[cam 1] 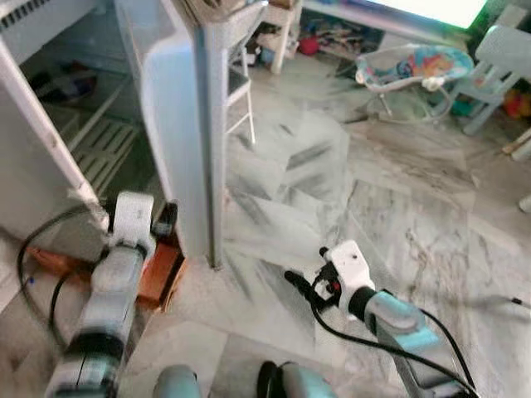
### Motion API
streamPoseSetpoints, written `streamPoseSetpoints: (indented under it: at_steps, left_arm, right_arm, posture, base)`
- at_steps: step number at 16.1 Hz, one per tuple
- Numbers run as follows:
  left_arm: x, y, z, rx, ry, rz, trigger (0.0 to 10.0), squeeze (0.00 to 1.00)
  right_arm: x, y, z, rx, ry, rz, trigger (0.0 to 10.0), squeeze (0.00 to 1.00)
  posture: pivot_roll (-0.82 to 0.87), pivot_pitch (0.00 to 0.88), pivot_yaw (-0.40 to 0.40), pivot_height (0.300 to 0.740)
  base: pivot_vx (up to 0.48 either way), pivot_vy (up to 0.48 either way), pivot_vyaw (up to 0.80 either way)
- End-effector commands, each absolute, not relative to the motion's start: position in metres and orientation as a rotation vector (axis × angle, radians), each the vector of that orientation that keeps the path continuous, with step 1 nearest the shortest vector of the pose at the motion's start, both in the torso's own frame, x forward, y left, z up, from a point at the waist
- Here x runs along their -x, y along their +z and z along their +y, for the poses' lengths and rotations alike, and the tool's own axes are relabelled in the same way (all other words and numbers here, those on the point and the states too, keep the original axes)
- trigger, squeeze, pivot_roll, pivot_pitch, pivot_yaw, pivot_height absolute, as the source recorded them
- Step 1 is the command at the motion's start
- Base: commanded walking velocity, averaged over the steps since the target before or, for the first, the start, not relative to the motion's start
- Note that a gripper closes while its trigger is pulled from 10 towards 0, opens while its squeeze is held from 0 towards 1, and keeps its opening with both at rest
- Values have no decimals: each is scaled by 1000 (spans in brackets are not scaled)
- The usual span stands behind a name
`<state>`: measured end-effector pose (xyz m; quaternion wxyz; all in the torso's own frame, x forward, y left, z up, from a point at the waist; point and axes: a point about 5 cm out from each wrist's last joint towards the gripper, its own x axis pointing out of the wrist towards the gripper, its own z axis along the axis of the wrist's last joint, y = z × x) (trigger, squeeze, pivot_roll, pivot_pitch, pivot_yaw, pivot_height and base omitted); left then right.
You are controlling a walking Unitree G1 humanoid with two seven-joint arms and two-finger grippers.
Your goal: Restocking fridge
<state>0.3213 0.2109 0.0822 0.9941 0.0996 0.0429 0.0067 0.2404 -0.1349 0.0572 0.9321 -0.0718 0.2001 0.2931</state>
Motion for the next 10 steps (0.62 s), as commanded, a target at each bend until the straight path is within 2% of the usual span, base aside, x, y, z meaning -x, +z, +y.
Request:
streamPoseSetpoints:
  at_steps: [1, 4, 5, 6, 8, 10]
  left_arm:
    - [-325, 82, 210, -171, 42, 85, 10000, 0]
    - [-354, 104, 211, -191, 153, 74, 10000, 0]
    - [-364, 111, 198, -176, 103, 77, 10000, 0]
    - [-372, 114, 169, -159, -18, 91, 10000, 0]
    - [-374, 115, 137, -155, -167, 86, 10000, 0]
    - [-359, 116, 66, -130, -500, 32, 10000, 0]
  right_arm:
    - [-241, 56, -142, 161, 580, 416, 10000, 0]
    - [-243, 58, -144, 163, 562, 405, 10000, 0]
    - [-242, 58, -145, 163, 558, 406, 10000, 0]
    - [-242, 58, -145, 162, 556, 406, 10000, 0]
    - [-242, 57, -145, 160, 556, 405, 10000, 0]
    - [-242, 57, -143, 151, 559, 403, 10000, 0]
  posture:
    - [110, 131, -137, 740]
    - [87, 125, -136, 740]
    - [84, 124, -134, 740]
    - [85, 122, -133, 740]
    - [84, 122, -132, 740]
    - [89, 122, -130, 740]
  base:
    - [0, 0, 0]
    - [0, 0, 0]
    - [0, 0, 0]
    - [0, 0, 0]
    - [0, 0, 0]
    - [0, 0, 0]
